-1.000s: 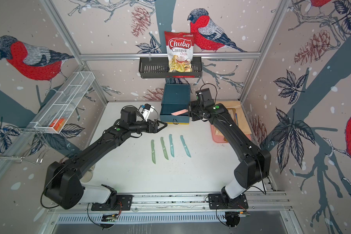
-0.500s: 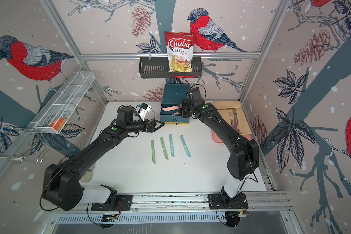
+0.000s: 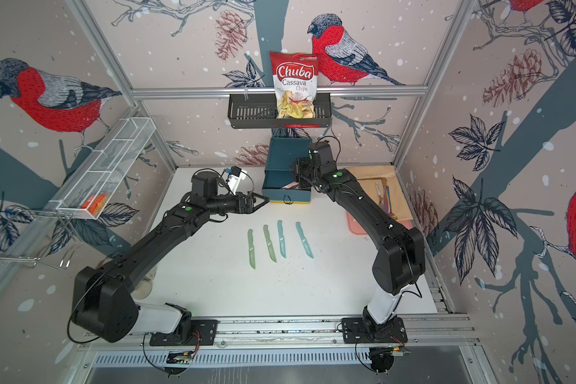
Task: Place the fruit knives into the drawer by color
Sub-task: Place the fruit knife in the storage box, then close the drawer in the storage box.
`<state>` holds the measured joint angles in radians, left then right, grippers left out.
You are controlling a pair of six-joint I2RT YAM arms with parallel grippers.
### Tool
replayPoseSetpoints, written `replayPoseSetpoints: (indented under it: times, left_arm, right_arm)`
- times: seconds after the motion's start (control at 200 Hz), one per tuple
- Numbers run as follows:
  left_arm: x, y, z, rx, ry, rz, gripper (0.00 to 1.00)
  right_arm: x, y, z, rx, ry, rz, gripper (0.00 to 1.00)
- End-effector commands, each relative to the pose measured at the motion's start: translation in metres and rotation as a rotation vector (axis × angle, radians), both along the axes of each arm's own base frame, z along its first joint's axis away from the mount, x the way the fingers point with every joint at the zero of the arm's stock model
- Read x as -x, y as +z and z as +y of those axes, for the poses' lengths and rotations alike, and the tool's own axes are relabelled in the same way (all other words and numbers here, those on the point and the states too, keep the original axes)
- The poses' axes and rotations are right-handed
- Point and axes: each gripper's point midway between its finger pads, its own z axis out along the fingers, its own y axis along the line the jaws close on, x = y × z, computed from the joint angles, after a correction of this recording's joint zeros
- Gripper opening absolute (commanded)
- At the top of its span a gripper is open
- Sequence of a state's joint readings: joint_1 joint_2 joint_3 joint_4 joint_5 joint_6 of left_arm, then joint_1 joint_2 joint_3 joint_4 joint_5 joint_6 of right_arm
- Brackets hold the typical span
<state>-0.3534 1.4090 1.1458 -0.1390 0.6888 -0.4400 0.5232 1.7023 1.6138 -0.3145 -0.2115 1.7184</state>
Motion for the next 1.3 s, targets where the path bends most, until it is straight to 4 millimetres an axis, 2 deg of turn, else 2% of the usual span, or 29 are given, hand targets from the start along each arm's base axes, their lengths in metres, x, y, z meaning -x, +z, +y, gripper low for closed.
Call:
replayPoseSetpoints:
  times: [0.0, 0.04, 0.14, 0.23, 0.3, 0.36, 0.41, 0.425, 0.51, 0.65, 0.68, 0.7, 0.775, 0.976, 1.296]
  left_arm:
    - [-0.022, 0.015, 0.004, -0.014, 0.046, -0.024, 0.97]
    - [-0.032, 0.018, 0.004, -0.038, 0.061, -0.029, 0.97]
    - [-0.058, 0.022, 0.006, -0.12, 0.114, -0.036, 0.97]
    - [-0.083, 0.027, 0.009, -0.193, 0.154, -0.054, 0.91]
    - [-0.102, 0.026, 0.008, -0.235, 0.172, -0.054, 0.86]
    - [-0.118, 0.026, 0.005, -0.254, 0.175, -0.054, 0.74]
    - [-0.129, 0.024, 0.001, -0.261, 0.172, -0.046, 0.57]
    - [-0.133, 0.023, -0.001, -0.262, 0.169, -0.041, 0.52]
    - [-0.148, 0.019, -0.012, -0.252, 0.144, -0.02, 0.27]
    - [-0.16, 0.013, -0.034, -0.251, 0.106, -0.008, 0.01]
    - [-0.162, 0.011, -0.038, -0.248, 0.1, -0.006, 0.0]
    - [-0.163, 0.009, -0.041, -0.248, 0.098, -0.004, 0.0]
    - [-0.168, 0.001, -0.046, -0.241, 0.091, 0.009, 0.0]
    - [-0.181, -0.023, -0.054, -0.251, 0.088, 0.058, 0.0]
    - [-0.184, -0.041, -0.056, -0.267, 0.077, 0.09, 0.0]
  right_arm:
    - [0.009, 0.024, -0.005, 0.056, 0.053, -0.185, 0.05]
    - [0.017, 0.027, -0.01, 0.07, 0.058, -0.235, 0.0]
    - [0.041, 0.03, -0.02, 0.09, 0.078, -0.363, 0.0]
    - [0.063, 0.015, -0.028, 0.093, 0.097, -0.405, 0.0]
    - [0.079, -0.004, -0.032, 0.077, 0.108, -0.405, 0.0]
    - [0.089, -0.019, -0.033, 0.063, 0.113, -0.411, 0.0]
    - [0.093, -0.032, -0.032, 0.062, 0.119, -0.413, 0.0]
    - [0.096, -0.027, -0.034, 0.051, 0.117, -0.432, 0.0]
    - [0.101, -0.034, -0.034, 0.037, 0.123, -0.458, 0.0]
    - [0.1, -0.045, -0.031, 0.039, 0.129, -0.465, 0.0]
    - [0.101, -0.043, -0.03, 0.032, 0.13, -0.47, 0.0]
    - [0.097, -0.054, -0.028, 0.043, 0.133, -0.45, 0.0]
    - [0.093, -0.061, -0.027, 0.045, 0.13, -0.443, 0.0]
    - [0.075, -0.08, -0.03, 0.047, 0.117, -0.424, 0.0]
    - [0.037, -0.088, -0.04, 0.032, 0.089, -0.431, 0.0]
